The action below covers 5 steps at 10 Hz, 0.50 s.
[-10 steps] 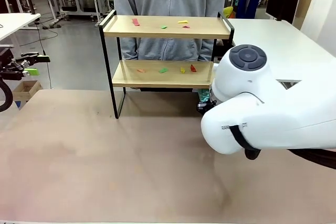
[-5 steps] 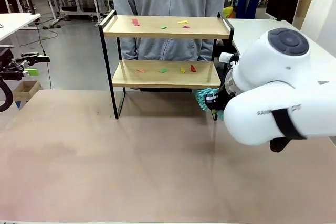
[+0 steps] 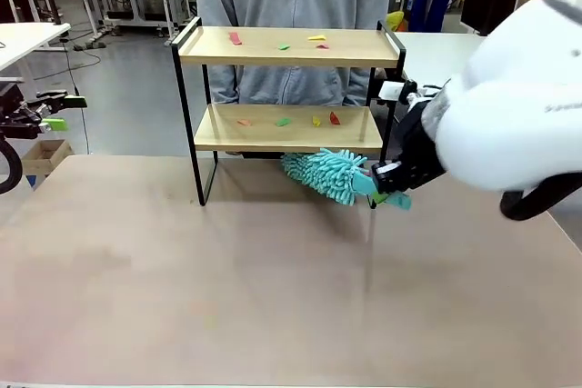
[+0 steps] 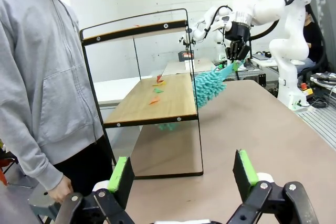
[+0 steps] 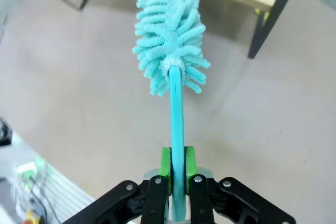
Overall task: Clean the shelf.
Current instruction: Clean the specific section of the Shelf indicated by the human with the Duster.
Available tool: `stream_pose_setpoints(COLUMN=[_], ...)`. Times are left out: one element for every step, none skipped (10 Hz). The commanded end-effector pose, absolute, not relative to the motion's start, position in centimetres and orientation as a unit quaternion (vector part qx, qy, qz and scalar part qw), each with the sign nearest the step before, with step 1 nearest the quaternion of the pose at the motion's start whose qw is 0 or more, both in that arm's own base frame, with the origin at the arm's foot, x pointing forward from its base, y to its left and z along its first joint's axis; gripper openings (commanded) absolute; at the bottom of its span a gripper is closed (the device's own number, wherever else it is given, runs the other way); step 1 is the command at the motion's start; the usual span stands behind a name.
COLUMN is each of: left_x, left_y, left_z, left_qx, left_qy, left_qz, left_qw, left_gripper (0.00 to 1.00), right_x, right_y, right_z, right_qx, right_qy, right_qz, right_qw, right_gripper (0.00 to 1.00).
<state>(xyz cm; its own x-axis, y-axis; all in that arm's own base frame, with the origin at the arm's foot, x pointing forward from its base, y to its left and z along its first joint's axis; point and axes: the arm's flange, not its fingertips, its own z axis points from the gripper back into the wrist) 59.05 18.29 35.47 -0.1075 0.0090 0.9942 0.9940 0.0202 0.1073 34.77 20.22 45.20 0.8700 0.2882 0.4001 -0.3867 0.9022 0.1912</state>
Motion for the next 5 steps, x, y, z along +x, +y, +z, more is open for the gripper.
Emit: stream_pose_setpoints(left_x=[58.8,58.8,58.8,58.8,58.8], left_y=[18.2,18.2,18.2,18.2,18.2], left_z=[35.6,35.6,35.6,35.6,35.6], left_qx=[-0.466,-0.466,-0.466,-0.466,-0.466], left_qy=[-0.534,-0.534,-0.534,-0.534,-0.534], left_qz=[-0.524,-0.524,-0.524,-0.524,-0.524], left_qw=[0.473,0.473,0.473,0.473,0.473], left_gripper=[1.0,1.0,1.0,1.0,1.0], right_x=[32.8,32.7,32.5,32.2,32.0], right_y=[16.8,16.3,15.8,15.2,14.1], right_z=[45.8,46.2,46.7,47.5,48.4], right_qx=[0.168,0.182,0.189,0.198,0.197], right_qy=[-0.153,-0.125,-0.107,-0.086,-0.063], right_qz=[0.242,0.279,0.298,0.316,0.328], right_qw=[0.943,0.935,0.93,0.924,0.922], right_gripper=[0.13,0.13,0.13,0.13,0.13])
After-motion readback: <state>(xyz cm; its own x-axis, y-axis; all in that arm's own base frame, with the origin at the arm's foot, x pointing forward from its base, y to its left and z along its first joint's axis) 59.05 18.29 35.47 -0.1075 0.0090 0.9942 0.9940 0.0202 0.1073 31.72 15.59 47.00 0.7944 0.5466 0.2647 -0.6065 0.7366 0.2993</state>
